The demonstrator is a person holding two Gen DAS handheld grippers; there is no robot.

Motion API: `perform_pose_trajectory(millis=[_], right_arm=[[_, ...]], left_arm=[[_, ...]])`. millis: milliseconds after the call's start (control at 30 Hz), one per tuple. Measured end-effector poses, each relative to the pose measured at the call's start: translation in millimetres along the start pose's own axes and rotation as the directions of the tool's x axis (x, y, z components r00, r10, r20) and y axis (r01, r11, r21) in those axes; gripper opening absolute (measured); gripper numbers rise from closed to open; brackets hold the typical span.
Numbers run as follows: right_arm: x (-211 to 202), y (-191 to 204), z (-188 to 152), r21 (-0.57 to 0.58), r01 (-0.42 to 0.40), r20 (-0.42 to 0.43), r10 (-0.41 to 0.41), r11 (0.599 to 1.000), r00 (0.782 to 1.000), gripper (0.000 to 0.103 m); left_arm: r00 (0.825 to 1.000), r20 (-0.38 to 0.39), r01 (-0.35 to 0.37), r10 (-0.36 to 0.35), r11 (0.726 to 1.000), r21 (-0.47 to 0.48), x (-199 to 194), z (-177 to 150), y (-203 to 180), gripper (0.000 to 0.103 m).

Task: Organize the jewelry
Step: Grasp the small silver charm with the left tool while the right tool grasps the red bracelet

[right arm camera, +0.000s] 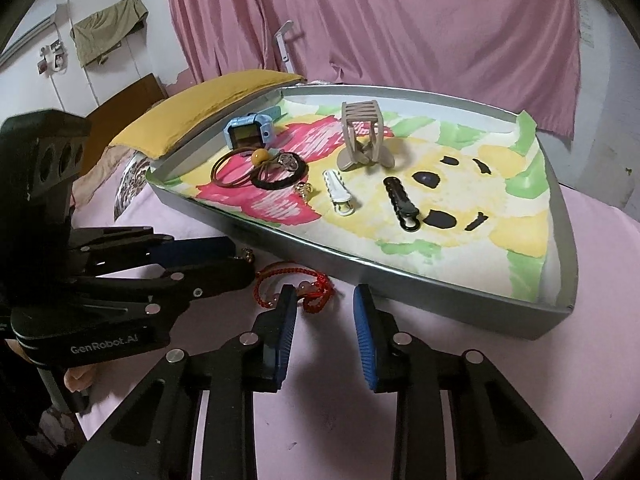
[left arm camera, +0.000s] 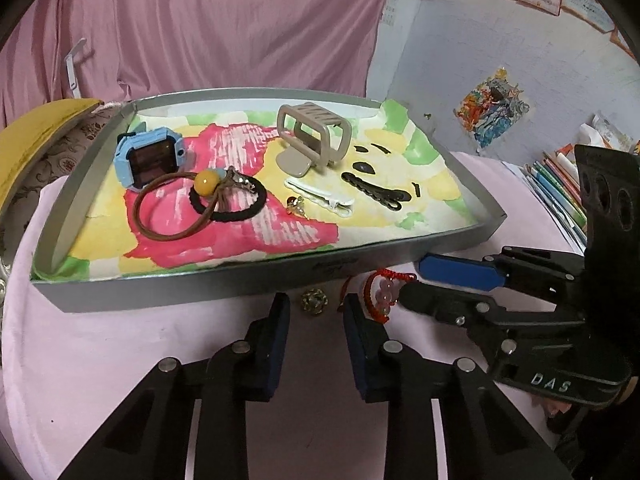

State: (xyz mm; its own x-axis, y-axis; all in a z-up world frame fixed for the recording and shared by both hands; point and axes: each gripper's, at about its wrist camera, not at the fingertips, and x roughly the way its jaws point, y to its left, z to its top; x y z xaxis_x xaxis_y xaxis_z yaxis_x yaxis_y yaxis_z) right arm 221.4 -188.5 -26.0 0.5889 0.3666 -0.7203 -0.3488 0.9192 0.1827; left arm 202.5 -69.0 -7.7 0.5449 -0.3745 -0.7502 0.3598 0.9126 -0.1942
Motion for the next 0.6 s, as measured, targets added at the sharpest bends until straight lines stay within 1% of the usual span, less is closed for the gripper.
perform_pose_trajectory(millis=[33, 133, 200, 267, 400, 500, 600], right_arm=[[1, 0, 0, -0.001, 0.0, -0.004, 0.0, 1.0, 1.0, 0.025], [4, 0, 1, -0.002, 0.003, -0.014, -0.003, 1.0, 1.0, 0.017], [6, -1, 2, -0.001, 0.006, -0.018, -0.006, 1.0, 1.0, 0.012], [6, 0, 3, -0.004, 0.001, -0.02, -0.001, 1.0, 1.0, 0.009], [4, 4, 1, -0.023, 0.002, -0.013, -0.003, 1.0, 1.0, 0.008], [-1, 9, -4, -0.053, 0.02, -0.011, -0.02, 0.998, 1.0, 0.007], [-11, 12, -9, -0.067, 0.04, 0.019, -0.039, 0.997, 0.999, 0.007]], left_arm=[[1.0, -0.002, -0.003, 0.003, 1.0, 0.001, 1, 1, -1, 0.024], [1.0, -0.007, -0.025, 0.025, 1.0, 0.014, 3, 2, -5, 0.019], [0.999, -0.01, -0.042, 0.042, 0.999, 0.024, 4, 3, -7, 0.014], [0.999, -0.012, -0.049, 0.05, 0.998, 0.031, 5, 3, -8, 0.013], [0.999, -0.01, -0.047, 0.047, 0.998, 0.038, 3, 1, -9, 0.011], [0.999, -0.005, -0.037, 0.038, 0.999, 0.038, -2, -3, -10, 0.011], [0.999, 0.015, -0.037, 0.036, 0.999, 0.039, -8, -7, -11, 0.011]])
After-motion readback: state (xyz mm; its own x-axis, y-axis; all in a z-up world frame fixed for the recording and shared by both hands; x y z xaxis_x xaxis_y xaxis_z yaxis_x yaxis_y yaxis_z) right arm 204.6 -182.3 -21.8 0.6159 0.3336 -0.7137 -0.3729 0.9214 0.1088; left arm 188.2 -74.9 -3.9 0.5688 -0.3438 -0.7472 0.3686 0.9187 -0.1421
